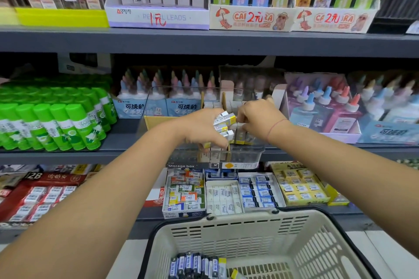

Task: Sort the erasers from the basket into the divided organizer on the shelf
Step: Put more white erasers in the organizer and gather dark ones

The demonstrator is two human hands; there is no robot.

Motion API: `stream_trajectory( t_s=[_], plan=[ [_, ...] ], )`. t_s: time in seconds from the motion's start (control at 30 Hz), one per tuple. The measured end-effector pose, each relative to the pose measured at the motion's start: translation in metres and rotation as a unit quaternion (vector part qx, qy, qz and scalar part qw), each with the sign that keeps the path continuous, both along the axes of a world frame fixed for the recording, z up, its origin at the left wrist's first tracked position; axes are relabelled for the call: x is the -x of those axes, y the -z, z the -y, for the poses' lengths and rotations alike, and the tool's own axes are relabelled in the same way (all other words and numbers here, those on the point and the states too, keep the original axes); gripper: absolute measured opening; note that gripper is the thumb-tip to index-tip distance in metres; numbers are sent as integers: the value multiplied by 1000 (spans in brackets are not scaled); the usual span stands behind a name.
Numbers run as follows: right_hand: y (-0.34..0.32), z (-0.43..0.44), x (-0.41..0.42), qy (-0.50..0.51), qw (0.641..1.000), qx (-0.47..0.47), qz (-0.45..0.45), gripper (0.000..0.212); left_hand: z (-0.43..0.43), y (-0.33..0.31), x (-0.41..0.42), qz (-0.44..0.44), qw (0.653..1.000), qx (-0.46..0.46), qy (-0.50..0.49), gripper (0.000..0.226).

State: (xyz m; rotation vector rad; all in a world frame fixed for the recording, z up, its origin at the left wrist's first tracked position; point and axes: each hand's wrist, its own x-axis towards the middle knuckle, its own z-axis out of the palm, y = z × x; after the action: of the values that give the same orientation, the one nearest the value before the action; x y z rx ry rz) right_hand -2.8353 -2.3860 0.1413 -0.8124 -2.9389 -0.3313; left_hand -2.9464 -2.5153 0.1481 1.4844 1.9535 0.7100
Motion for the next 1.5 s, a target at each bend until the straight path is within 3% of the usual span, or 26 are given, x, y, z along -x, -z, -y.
stream_trajectory(
  t_s=[0.17,0.5,0.63,0.7,0.97,1.13,1.27,1.43,1.5],
  plan=[
    [3,-5,-9,-54,998,-3,-38,10,1,1,-1,7,1000,1,-3,34],
    [1,-6,-11,-30,997,-65,12,46,4,0,-1,16,1000,6,-1,38],
    [-1,-11,-2,-5,996,-74,47,95,4,0,-2,21,1000,4,3,35],
    [-5,-13,0,0,995,-74,62,104,5,-1,-2,32,1000,2,2,36],
    [0,-8,7,-33,992,-94,80,91,7,-2,-4,17,1000,0,6,31],
    [9,-5,8,-23,990,-116,75,97,6,-2,-4,6,1000,-1,5,31],
    [6,-3,3,-31,992,-107,51,96,6,-1,-5,45,999,-7,-5,31],
    [-3,-14,-20,-94,994,40,-25,45,6,0,-2,65,998,-7,-6,33],
    [-1,-17,-25,-120,990,54,-46,37,6,1,-1,68,998,-5,-4,33]
  ],
)
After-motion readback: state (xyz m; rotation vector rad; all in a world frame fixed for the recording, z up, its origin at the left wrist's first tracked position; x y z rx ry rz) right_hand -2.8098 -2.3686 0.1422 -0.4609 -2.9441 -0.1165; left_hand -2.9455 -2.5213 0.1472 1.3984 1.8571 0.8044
